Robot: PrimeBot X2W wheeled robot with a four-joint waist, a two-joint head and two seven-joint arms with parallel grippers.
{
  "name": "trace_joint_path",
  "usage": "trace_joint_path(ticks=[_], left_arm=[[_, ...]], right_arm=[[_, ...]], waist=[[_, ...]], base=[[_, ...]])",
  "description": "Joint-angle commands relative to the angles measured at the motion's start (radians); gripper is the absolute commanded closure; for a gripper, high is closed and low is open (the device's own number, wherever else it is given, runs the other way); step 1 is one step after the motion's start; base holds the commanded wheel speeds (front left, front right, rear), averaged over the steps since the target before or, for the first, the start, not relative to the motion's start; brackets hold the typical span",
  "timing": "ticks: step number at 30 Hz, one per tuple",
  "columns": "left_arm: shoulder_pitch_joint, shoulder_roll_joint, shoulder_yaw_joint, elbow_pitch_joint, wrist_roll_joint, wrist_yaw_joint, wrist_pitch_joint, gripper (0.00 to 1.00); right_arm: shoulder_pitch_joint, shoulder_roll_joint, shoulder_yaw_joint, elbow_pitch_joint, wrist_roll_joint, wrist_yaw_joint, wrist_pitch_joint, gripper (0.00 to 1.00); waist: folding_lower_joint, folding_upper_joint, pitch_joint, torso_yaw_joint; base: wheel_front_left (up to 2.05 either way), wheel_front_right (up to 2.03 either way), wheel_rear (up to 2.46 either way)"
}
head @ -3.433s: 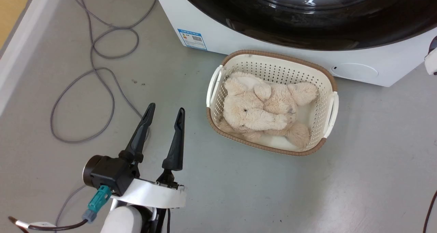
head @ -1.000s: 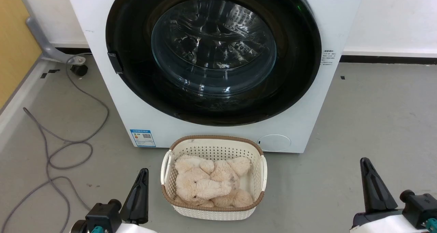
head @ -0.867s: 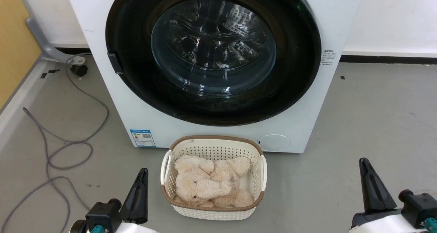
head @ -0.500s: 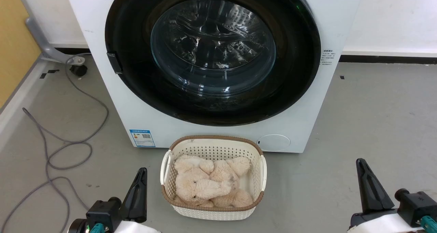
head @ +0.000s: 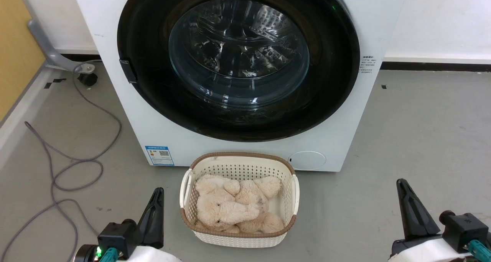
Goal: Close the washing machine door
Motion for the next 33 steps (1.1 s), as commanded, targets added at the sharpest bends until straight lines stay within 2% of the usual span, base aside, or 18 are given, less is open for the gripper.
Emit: trace_joint_path(ticks=[1,33], left_arm=[[-0.016,0.0,0.004,-0.006,0.011,0.007,0.008,1.0],[-0.034,0.0,0.022,-0.026,0.063,0.026,0.076,1.0]], right_arm=[[-0.016,0.002,0.004,-0.007,-0.008,0.0,0.007,1.0],[-0.03,0.004,0.025,-0.02,-0.04,-0.001,0.074,1.0]], waist=[[0.0,0.0,0.0,0.0],[0.0,0.0,0.0,-0.005]], base=[[0.0,0.0,0.0],[0.0,0.0,0.0]])
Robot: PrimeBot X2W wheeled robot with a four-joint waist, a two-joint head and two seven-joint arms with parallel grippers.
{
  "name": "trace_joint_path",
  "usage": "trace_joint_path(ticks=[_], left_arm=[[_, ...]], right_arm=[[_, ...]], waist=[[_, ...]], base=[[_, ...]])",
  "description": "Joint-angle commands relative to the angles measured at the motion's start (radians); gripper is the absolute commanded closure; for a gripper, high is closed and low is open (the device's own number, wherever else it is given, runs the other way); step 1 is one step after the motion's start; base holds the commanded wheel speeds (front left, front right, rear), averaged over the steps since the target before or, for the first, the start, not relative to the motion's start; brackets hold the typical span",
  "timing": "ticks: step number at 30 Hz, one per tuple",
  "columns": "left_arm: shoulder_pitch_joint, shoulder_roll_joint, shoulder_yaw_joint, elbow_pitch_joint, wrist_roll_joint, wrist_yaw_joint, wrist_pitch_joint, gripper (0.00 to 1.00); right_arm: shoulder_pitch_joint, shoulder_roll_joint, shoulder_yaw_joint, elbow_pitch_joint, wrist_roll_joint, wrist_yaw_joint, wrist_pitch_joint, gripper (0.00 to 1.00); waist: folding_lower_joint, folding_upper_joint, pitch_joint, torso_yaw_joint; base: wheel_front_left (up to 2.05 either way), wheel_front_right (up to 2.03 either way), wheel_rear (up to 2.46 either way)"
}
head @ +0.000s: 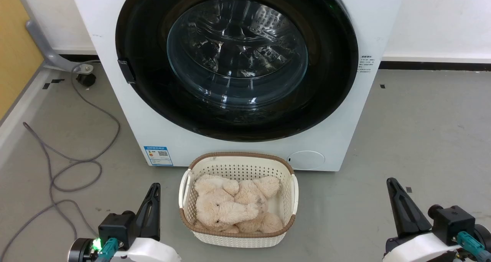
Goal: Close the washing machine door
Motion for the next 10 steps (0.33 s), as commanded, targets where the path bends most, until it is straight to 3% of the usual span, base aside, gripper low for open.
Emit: trace_joint_path(ticks=[1,10], left_arm=[[-0.015,0.0,0.003,-0.005,0.013,0.006,0.008,1.0],[-0.021,0.0,0.009,-0.012,0.03,0.012,0.03,1.0]], right_arm=[[-0.016,0.004,0.003,-0.007,-0.012,-0.001,0.008,1.0],[-0.021,0.004,0.01,-0.011,-0.023,-0.001,0.031,1.0]], waist=[[-0.0001,0.0,0.0,0.0],[-0.0001,0.0,0.0,-0.002]], base=[[0.0,0.0,0.0],[0.0,0.0,0.0]])
